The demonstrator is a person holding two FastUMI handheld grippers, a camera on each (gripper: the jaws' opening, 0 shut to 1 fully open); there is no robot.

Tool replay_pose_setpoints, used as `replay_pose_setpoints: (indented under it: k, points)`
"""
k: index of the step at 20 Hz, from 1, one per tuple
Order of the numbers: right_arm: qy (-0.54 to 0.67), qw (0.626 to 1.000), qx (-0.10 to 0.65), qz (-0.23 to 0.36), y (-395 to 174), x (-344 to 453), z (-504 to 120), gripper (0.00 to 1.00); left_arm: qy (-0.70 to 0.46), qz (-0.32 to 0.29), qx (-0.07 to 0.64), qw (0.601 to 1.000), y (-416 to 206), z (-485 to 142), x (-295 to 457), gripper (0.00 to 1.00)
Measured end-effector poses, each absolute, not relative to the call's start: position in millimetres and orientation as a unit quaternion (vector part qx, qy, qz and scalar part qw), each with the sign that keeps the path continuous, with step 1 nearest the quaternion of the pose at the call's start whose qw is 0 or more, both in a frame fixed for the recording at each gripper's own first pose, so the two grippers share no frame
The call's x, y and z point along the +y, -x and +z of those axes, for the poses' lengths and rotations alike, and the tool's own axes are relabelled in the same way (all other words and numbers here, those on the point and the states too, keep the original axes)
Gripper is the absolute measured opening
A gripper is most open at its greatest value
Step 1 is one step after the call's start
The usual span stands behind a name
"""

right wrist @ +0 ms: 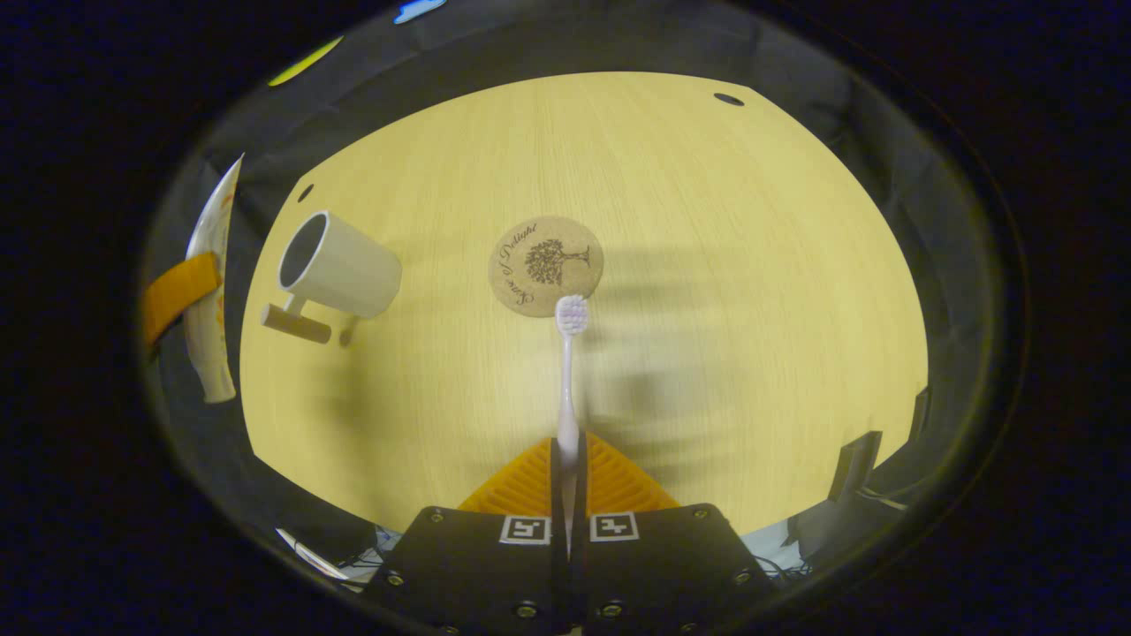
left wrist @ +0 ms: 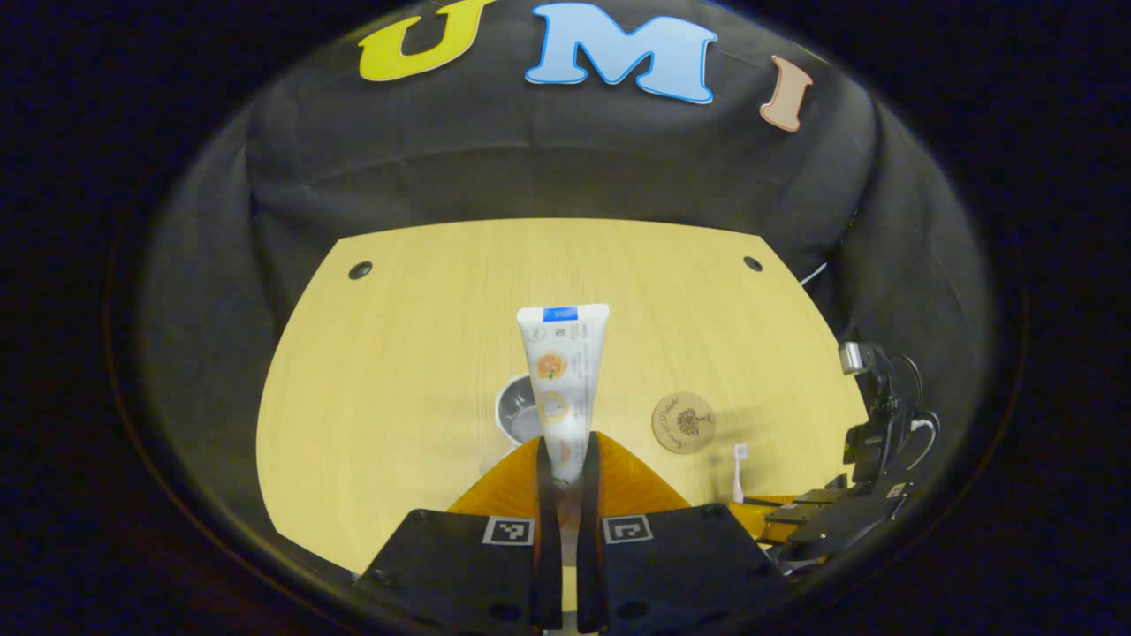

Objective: Put the toothbrush and toothpaste on the desktop into the cup, then pick up the cup and place it on the coaster on the desktop.

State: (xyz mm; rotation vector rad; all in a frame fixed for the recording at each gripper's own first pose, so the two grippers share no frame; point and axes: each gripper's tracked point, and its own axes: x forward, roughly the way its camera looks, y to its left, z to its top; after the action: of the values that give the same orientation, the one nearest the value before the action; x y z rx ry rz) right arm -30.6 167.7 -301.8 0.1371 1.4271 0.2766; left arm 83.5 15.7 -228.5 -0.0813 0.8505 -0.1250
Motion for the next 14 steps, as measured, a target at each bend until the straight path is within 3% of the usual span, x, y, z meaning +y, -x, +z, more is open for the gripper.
replay_pose_setpoints:
  k: [14]
  points:
    - [-0.105, 0.76, 0.636, 0.085, 10, 139, -285, 0.02, 0.067, -0.079, 0.396, 0.912, -172, -269, 59, 0.13]
